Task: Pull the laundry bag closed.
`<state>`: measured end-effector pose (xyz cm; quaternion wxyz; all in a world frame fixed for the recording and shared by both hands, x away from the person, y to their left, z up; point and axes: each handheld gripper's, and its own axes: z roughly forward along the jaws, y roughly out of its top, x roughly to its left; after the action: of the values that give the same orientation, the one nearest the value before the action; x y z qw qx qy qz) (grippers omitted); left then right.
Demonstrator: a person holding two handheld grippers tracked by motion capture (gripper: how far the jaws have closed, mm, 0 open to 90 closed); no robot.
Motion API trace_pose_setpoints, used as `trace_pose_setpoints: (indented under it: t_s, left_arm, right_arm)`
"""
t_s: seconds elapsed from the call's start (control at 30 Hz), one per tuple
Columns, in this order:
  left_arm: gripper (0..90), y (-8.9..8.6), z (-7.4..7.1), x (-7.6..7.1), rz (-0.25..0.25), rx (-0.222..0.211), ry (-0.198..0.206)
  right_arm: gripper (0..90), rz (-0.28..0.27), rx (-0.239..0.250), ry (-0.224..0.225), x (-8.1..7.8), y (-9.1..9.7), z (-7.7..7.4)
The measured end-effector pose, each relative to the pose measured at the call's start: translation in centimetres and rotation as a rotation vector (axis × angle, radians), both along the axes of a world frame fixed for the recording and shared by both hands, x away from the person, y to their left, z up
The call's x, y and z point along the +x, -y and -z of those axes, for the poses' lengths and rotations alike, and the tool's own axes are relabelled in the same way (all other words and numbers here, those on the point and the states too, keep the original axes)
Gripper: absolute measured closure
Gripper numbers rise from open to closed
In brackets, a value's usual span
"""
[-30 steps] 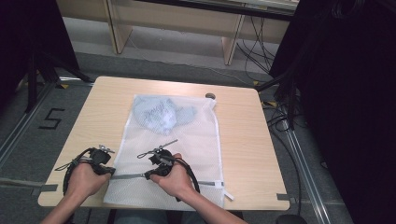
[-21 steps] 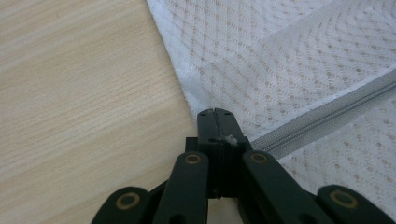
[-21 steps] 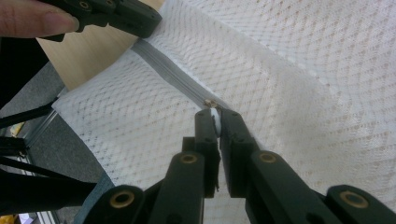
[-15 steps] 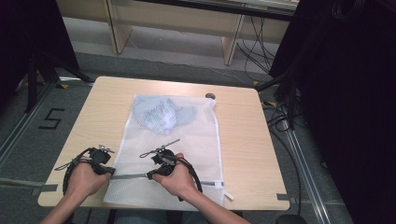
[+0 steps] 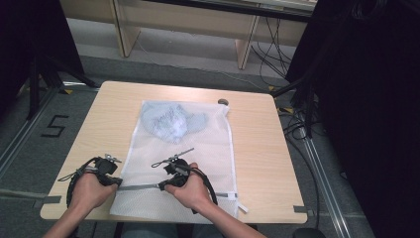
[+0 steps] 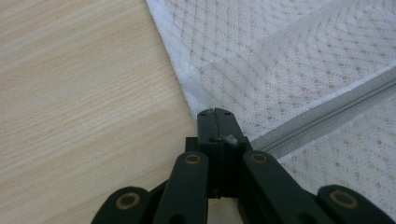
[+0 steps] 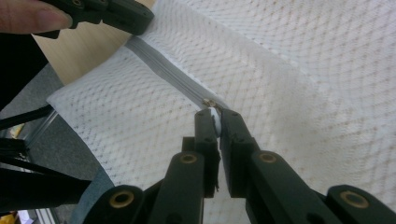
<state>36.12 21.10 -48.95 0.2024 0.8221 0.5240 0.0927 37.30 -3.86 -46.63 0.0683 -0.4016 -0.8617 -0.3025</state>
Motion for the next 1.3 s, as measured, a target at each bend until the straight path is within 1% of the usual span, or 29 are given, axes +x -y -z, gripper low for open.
trace_pose_setpoints:
  t_s: [0.1, 0.13, 0.17, 0.2, 0.23, 0.3, 0.33, 0.4, 0.6, 0.63, 0.8, 0.83, 0.9, 0.93, 0.97, 1.0, 1.03, 1.1, 1.13, 1.17, 1.27, 1.3]
  left_arm:
    - [89.9, 0.0, 0.0, 0.0, 0.0, 0.0, 0.001]
    - [89.9, 0.0, 0.0, 0.0, 0.0, 0.0, 0.001]
    - [89.9, 0.0, 0.0, 0.0, 0.001, 0.001, 0.0]
    - [89.9, 0.0, 0.0, 0.0, 0.0, 0.0, 0.002]
    - [89.9, 0.0, 0.0, 0.0, 0.0, 0.0, 0.002]
    - [89.9, 0.0, 0.1, 0.0, 0.004, -0.003, 0.005]
    - [89.9, 0.0, 0.0, 0.0, 0.001, -0.003, 0.005]
    - [89.9, 0.0, 0.0, 0.0, 0.0, 0.001, 0.002]
    - [89.9, 0.0, 0.0, 0.0, 0.001, 0.0, 0.002]
    - [89.9, 0.0, 0.0, 0.0, 0.001, -0.001, 0.002]
    - [89.9, 0.0, 0.1, 0.0, 0.001, -0.007, 0.004]
    - [89.9, 0.0, 0.1, 0.0, 0.001, -0.007, 0.004]
    - [89.9, 0.0, 0.0, 0.0, 0.001, -0.001, 0.003]
    - [89.9, 0.0, 0.0, 0.0, 0.001, 0.0, 0.002]
    - [89.9, 0.0, 0.0, 0.0, 0.001, 0.0, 0.003]
    - [89.9, 0.0, 0.0, 0.0, 0.002, 0.001, 0.004]
    - [89.9, 0.0, 0.0, 0.0, 0.002, 0.0, 0.003]
    - [89.9, 0.0, 0.0, 0.0, 0.003, 0.0, 0.003]
    - [89.9, 0.0, 0.0, 0.0, 0.003, 0.0, 0.004]
    - [89.9, 0.0, 0.0, 0.0, 0.003, 0.0, 0.004]
    - [89.9, 0.0, 0.0, 0.0, 0.008, 0.002, 0.004]
    - [89.9, 0.0, 0.0, 0.0, 0.008, 0.001, 0.004]
  right_arm:
    - [86.8, 0.002, -0.002, 0.003, 0.1, 0.2, -0.1]
    - [86.8, 0.012, -0.008, -0.007, 0.0, 0.3, -0.2]
    - [86.8, 0.012, -0.008, -0.007, 0.0, 0.3, -0.2]
    - [86.8, 0.005, -0.002, 0.005, 0.1, 0.5, -0.1]
    - [86.8, 0.015, 0.0, -0.004, 0.0, 0.5, -0.1]
    - [86.8, 0.012, 0.002, -0.004, 0.0, 0.6, -0.1]
    - [86.8, 0.002, 0.003, 0.002, 0.1, 0.7, 0.0]
    - [86.8, 0.015, 0.002, -0.01, 0.0, 0.8, -0.1]
    - [86.8, 0.014, 0.004, -0.006, 0.1, 1.0, 0.0]
    - [86.8, 0.019, 0.003, -0.01, 0.0, 1.0, -0.1]
    - [86.8, 0.006, 0.001, -0.001, 0.1, 1.2, 0.0]
    - [86.8, 0.019, -0.003, -0.005, 0.0, 1.3, 0.0]
    - [86.8, 0.018, -0.004, -0.002, 0.0, 1.3, 0.0]
    - [86.8, 0.018, 0.0, -0.004, 0.1, 1.4, 0.1]
    - [86.8, 0.028, -0.007, -0.011, 0.1, 1.5, 0.1]
    - [86.8, 0.023, 0.0, -0.014, 0.1, 1.6, 0.1]
    - [86.8, 0.025, -0.007, -0.009, 0.2, 1.6, 0.1]
    - [86.8, 0.026, -0.001, -0.002, 0.1, 1.8, 0.1]
    - [86.8, 0.006, -0.007, 0.015, 0.3, 1.9, 0.1]
    - [86.8, 0.011, -0.005, 0.007, 0.3, 2.0, 0.1]
    - [86.8, 0.012, -0.003, 0.01, 0.3, 2.1, 0.1]
    - [86.8, 0.029, -0.008, -0.005, 0.2, 2.3, 0.0]
